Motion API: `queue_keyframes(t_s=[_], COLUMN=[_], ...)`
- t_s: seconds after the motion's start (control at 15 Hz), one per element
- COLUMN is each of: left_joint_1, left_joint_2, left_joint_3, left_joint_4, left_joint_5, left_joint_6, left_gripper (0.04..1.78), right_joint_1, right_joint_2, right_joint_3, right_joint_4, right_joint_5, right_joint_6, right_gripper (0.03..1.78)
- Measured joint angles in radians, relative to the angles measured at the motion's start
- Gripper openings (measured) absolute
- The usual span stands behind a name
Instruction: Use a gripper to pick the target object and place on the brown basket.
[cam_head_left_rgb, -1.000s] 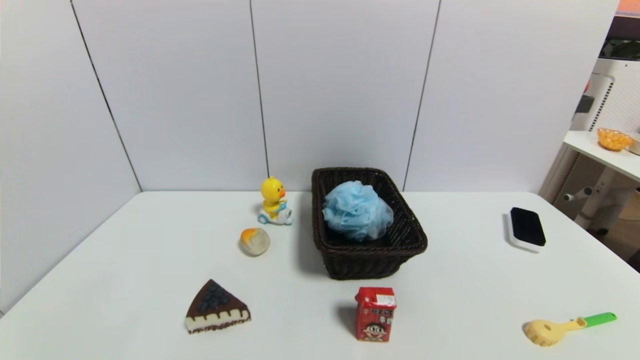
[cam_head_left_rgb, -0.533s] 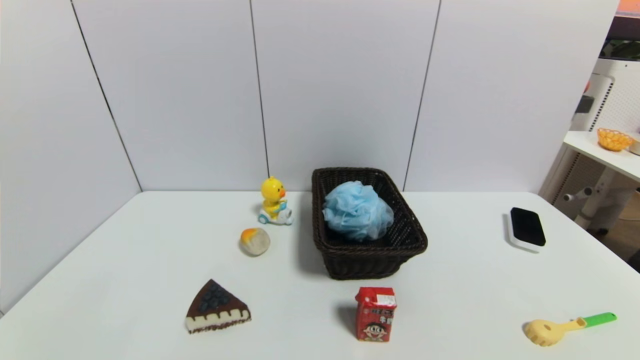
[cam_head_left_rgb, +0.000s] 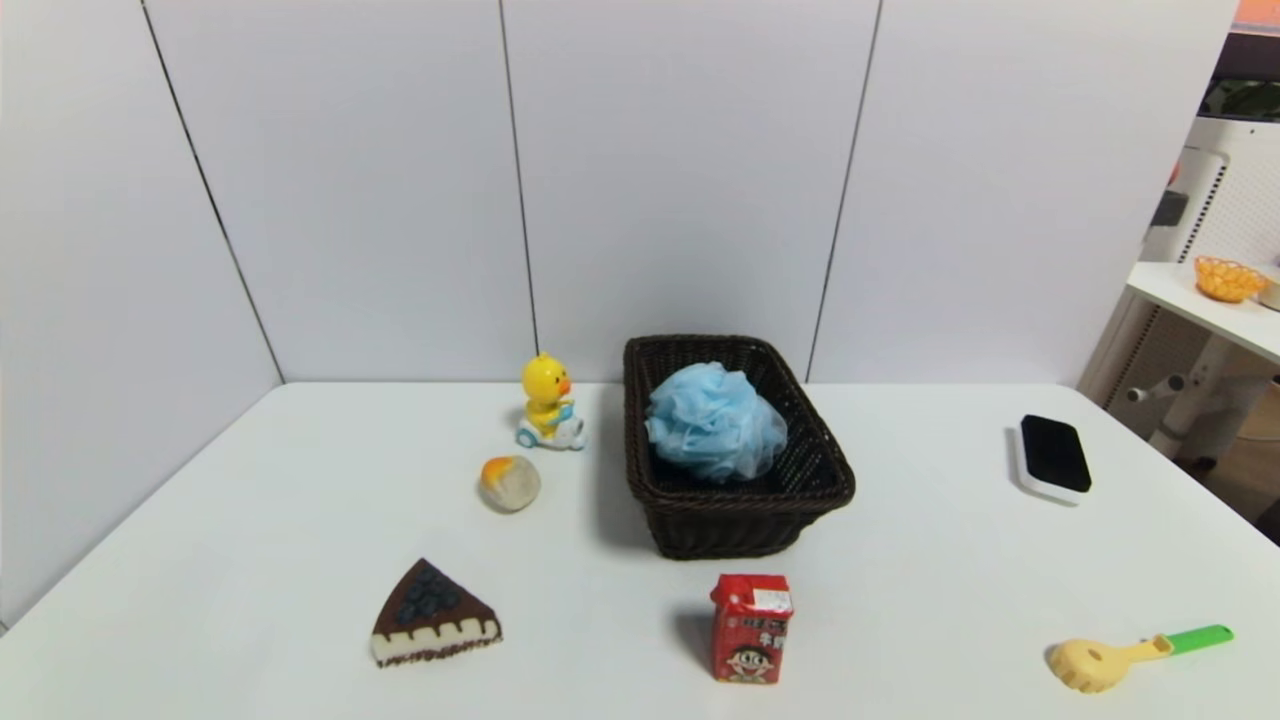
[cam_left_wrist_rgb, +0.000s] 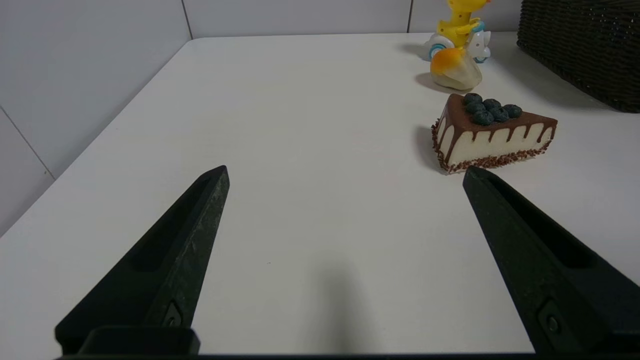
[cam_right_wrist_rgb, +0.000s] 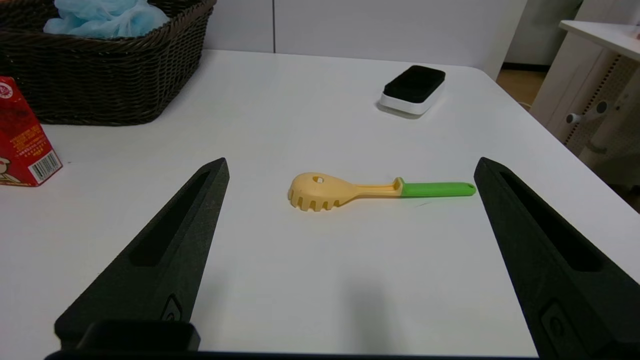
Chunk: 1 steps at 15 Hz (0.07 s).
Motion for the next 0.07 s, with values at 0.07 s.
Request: queue_keyframes(t_s=[0.07], left_joint_1=[0.0], left_joint_2=[0.0], left_joint_3=[0.0], left_joint_4=[0.0], left_joint_5=[0.0], left_joint_6=[0.0], left_gripper=[1.69], right_joint_1=[0.0], right_joint_2=[0.0], right_joint_3=[0.0], right_joint_4=[0.001], right_joint_5=[0.0], right_joint_6=[0.0], right_gripper=[1.69])
